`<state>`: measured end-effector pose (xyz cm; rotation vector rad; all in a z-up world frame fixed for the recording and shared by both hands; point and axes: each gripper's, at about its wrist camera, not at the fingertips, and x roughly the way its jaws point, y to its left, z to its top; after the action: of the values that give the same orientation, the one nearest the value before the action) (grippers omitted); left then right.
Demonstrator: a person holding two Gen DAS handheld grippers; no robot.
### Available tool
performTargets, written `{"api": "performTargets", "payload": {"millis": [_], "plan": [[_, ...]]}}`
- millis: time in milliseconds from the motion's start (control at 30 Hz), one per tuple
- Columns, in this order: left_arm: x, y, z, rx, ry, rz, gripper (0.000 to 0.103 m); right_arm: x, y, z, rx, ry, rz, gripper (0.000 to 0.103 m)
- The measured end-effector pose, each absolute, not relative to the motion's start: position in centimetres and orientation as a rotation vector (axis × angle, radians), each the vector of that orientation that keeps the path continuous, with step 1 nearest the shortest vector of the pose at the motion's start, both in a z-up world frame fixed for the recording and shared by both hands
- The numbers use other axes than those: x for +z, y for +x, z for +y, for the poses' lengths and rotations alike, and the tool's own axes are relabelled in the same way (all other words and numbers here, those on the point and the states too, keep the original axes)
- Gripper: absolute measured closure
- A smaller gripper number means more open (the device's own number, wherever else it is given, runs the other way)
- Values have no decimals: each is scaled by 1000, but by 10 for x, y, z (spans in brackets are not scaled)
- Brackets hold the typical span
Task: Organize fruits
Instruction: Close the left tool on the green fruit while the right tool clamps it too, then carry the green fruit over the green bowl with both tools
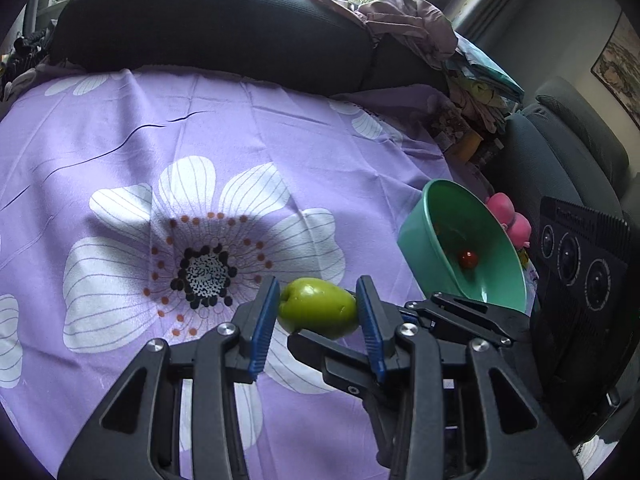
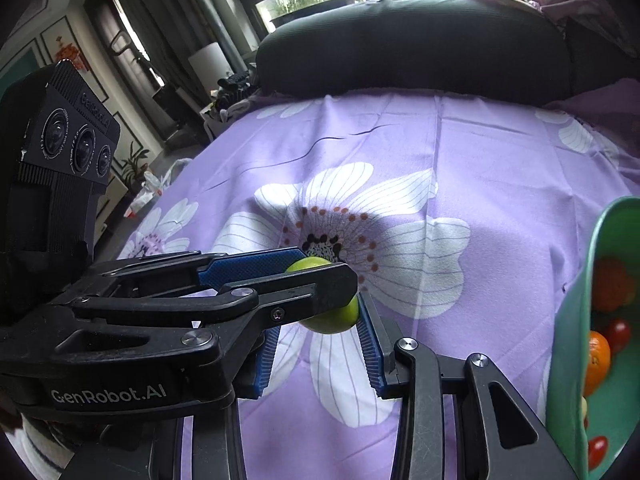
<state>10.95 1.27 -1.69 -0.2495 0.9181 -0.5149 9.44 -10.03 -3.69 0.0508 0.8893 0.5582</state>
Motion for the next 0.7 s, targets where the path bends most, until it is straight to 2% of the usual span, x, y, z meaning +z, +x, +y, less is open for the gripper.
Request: {"api": "performTargets", "payload": {"millis": [700], "plan": [[23,64,-102,-688,-50,833,64,6,24,-198,408,147,758,64]]}}
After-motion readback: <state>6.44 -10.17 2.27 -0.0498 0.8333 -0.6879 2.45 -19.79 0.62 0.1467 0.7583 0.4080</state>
